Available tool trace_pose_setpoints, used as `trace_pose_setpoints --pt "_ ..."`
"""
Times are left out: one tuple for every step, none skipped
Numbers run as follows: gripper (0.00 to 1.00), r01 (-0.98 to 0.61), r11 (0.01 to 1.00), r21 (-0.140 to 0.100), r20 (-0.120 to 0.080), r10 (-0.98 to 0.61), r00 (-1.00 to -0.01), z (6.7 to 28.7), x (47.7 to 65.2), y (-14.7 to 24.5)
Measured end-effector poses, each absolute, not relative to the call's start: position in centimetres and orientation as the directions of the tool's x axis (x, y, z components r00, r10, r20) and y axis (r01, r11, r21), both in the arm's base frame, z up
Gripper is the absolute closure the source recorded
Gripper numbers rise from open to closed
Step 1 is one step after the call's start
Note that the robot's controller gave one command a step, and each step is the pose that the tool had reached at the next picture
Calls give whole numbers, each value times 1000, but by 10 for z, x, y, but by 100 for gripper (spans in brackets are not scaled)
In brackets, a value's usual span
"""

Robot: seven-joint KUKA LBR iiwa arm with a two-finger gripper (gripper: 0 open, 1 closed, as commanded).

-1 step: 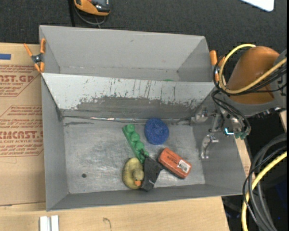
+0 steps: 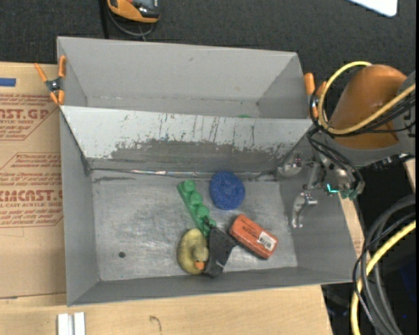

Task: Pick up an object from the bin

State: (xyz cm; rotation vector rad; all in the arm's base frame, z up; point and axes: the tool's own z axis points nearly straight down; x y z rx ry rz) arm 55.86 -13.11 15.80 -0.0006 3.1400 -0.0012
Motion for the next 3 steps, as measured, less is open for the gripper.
trace_pose_setpoints --pt "0 -74 997 -2 -6 -74 -997 114 527 -107" --pt "0 -61 998 2 1 -61 -998 88 509 -100" --pt "100 -415 910 -5 -6 -415 -910 72 496 -75"
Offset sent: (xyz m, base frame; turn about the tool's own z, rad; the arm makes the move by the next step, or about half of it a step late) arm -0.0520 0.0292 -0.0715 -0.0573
